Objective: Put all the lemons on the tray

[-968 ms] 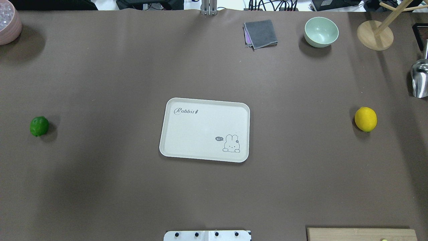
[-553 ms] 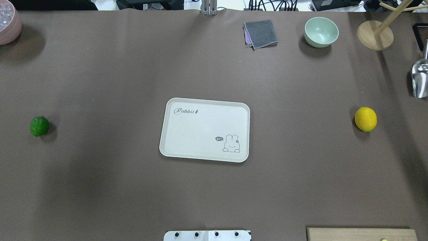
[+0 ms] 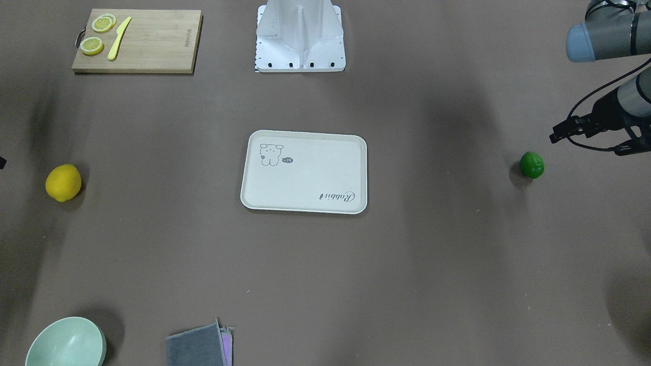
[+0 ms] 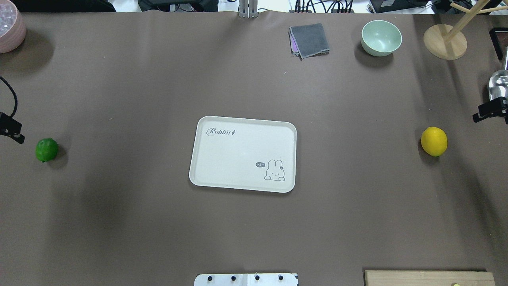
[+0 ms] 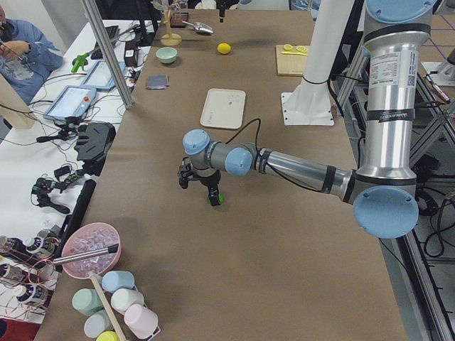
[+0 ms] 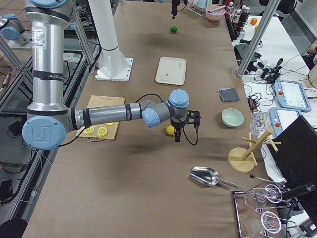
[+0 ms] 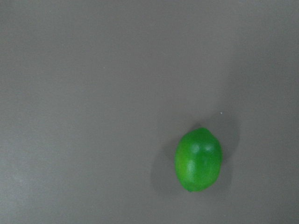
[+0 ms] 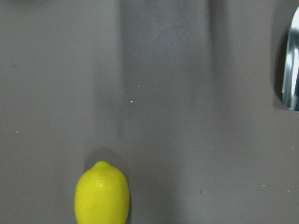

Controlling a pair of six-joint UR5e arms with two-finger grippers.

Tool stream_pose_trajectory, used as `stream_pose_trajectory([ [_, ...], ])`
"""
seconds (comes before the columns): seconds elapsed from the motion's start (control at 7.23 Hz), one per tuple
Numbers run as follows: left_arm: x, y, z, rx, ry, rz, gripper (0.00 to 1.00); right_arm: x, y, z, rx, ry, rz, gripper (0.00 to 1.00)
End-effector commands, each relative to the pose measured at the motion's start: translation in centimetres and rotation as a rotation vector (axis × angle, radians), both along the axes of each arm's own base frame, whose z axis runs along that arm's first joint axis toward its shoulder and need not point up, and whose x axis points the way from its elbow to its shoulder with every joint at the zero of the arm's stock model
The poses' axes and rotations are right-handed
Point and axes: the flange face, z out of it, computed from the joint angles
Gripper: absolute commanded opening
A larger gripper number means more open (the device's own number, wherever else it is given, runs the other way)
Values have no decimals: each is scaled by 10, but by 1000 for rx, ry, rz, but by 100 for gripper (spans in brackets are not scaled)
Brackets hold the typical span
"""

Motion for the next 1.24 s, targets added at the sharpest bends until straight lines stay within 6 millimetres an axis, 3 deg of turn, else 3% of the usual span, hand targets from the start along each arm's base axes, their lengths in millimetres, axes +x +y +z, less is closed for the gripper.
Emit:
stream_pose_trajectory([
  [0.0, 22, 0, 25, 5, 24, -14, 97, -44, 2, -16, -14, -10, -2, 100],
  [0.28, 50, 6, 32, -20, 33, -30, 97, -81, 4, -12, 10, 47, -37, 100],
  [0.83, 60, -2, 49, -26, 36, -34, 96, -104, 4, -2, -2, 57, -76, 100],
  [1.11, 66, -10, 44, -16, 46, -36, 93, -118, 0, 1, -5, 61, -95, 100],
])
